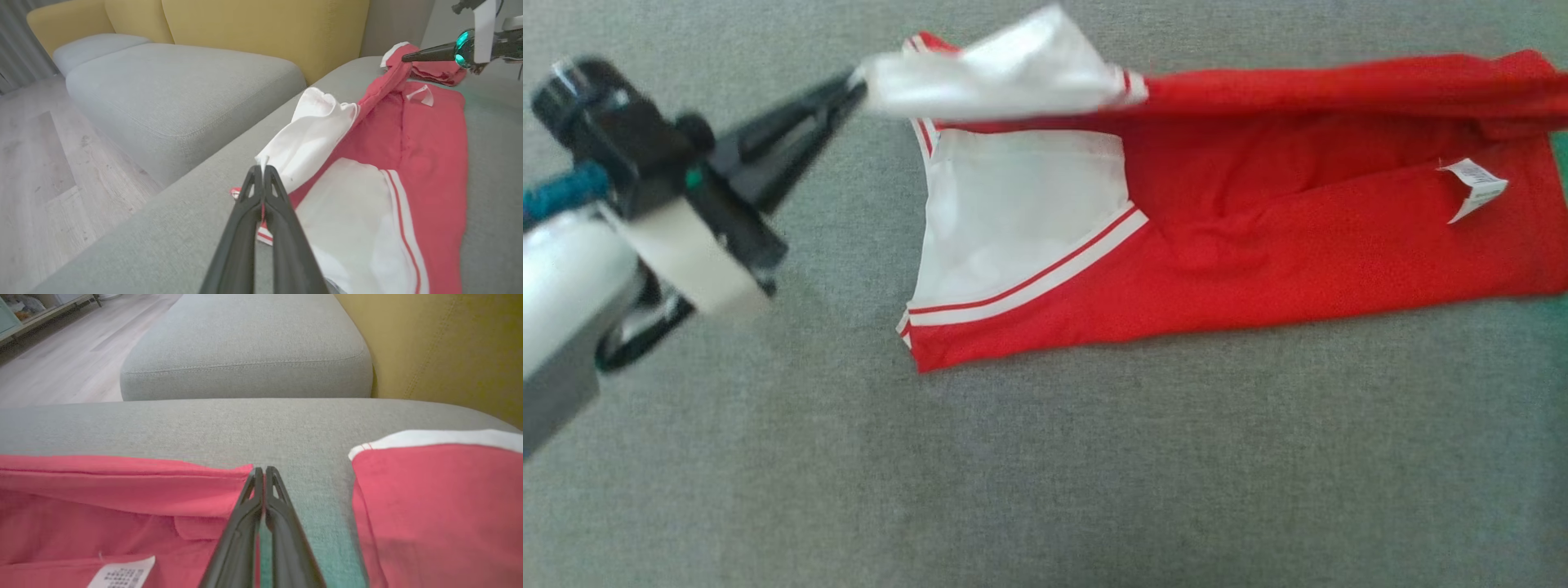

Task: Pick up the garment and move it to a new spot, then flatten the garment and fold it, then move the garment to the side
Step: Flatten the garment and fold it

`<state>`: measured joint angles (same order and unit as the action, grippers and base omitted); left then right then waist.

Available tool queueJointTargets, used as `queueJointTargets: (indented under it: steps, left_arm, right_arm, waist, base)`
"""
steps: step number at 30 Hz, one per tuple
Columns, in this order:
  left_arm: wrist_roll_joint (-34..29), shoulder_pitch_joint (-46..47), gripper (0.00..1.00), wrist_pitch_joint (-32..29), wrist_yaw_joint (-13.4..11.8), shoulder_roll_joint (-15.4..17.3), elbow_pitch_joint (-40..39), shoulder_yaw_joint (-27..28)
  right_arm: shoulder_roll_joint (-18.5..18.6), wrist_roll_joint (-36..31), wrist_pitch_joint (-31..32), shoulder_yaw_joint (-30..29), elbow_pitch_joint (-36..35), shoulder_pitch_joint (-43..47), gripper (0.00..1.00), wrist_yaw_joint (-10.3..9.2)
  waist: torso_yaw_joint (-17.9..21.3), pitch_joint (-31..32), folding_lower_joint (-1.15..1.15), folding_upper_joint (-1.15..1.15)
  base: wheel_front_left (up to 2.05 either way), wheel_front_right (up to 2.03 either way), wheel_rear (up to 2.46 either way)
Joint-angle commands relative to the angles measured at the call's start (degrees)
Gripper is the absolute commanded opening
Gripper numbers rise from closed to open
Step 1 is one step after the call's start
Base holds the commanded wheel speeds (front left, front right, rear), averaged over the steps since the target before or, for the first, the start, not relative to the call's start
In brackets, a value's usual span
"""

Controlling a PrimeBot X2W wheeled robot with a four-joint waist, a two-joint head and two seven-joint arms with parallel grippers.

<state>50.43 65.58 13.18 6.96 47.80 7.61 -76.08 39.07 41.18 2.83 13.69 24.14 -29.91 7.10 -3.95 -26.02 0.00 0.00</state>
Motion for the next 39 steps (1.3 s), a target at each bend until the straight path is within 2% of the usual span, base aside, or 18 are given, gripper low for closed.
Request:
queueJointTargets:
  steps: [1,6,11,15,19,20,21,22,23,26,32,35,39]
  left_arm:
    - [0.0,0.8,0.0,0.1,-0.8,3.4,-1.3,2.7]
    - [1.3,-4.1,0.0,-0.4,-4.0,6.1,-6.5,2.7]
    - [0.9,-8.9,0.0,-0.5,-7.0,7.0,-11.2,2.7]
    - [-2.6,-12.2,0.0,-0.5,-9.9,5.7,-12.3,2.7]
    - [-4.1,-15.2,0.02,0.8,-13.5,1.9,-10.5,3.0]
    - [-4.0,-16.0,0.43,1.1,-14.3,0.8,-9.7,3.5]
    - [-3.7,-16.9,1.0,1.3,-15.5,-0.4,-8.7,4.2]
    - [-3.5,-17.9,1.0,1.5,-16.7,-1.6,-7.8,5.1]
    - [-3.1,-19.1,1.0,1.7,-18.0,-2.9,-7.1,6.4]
    - [-5.1,-23.3,1.0,1.8,-22.3,-7.1,-6.6,12.8]
    - [-14.6,-36.7,1.0,1.8,-29.3,-15.6,-8.1,28.0]
    - [-20.4,-43.4,1.0,1.8,-31.2,-20.3,-9.9,35.0]
    - [-26.4,-49.0,1.0,1.8,-31.5,-24.5,-12.0,40.0]
  right_arm:
    - [2.7,-0.4,-0.8,-0.6,-1.1,1.6,0.0,0.39]
    - [2.6,-0.8,-2.1,-2.8,-0.9,4.6,0.0,0.39]
    - [1.3,-1.3,-3.2,-4.8,-1.6,7.5,0.0,0.39]
    - [0.0,-1.2,-3.4,-5.7,-2.9,9.7,0.0,0.39]
    - [-1.5,-1.8,-3.5,-6.4,-3.6,11.5,0.0,0.39]
    - [-1.9,-2.2,-3.7,-6.7,-3.5,11.6,0.0,0.39]
    - [-2.6,-2.6,-4.0,-7.0,-3.4,11.7,0.24,0.39]
    - [-3.2,-3.2,-4.5,-7.4,-3.4,11.9,0.86,0.39]
    - [-4.1,-3.7,-5.2,-8.1,-3.3,12.0,1.0,0.39]
    - [-6.5,-5.5,-7.7,-9.9,-4.0,13.4,1.0,0.39]
    - [-13.0,-8.0,-11.6,-13.6,-7.3,17.8,1.0,0.39]
    - [-16.4,-8.8,-12.4,-15.0,-8.2,19.4,1.0,0.39]
    - [-18.9,-9.0,-12.2,-16.6,-7.8,19.9,1.0,0.39]
  waist:
    - [-0.1,-0.1,0.0,0.0]
    - [-0.4,-0.1,0.0,0.0]
    - [-0.6,0.3,0.0,0.0]
    - [-0.9,0.4,0.0,0.0]
    - [-1.0,0.4,0.0,0.0]
    - [-1.0,0.4,0.0,0.0]
    - [-1.0,0.5,0.0,0.0]
    - [-0.9,0.7,0.0,0.0]
    - [-0.8,0.9,0.0,0.0]
    - [-0.6,1.9,0.0,0.0]
    - [0.2,4.9,0.0,0.0]
    - [0.6,6.7,0.0,0.0]
    - [0.6,8.2,0.0,0.0]
  base:
    - [0.0,0.0,0.0]
    - [0.0,0.0,0.0]
    - [0.0,0.0,0.0]
    - [0.0,0.0,0.0]
    - [0.0,0.0,0.0]
    - [0.0,0.0,0.0]
    - [0.0,0.0,0.0]
    - [0.0,0.0,0.0]
    - [0.0,0.0,0.0]
    - [0.0,0.0,0.0]
    - [0.0,0.0,0.0]
    - [0.0,0.0,0.0]
    - [0.0,0.0,0.0]
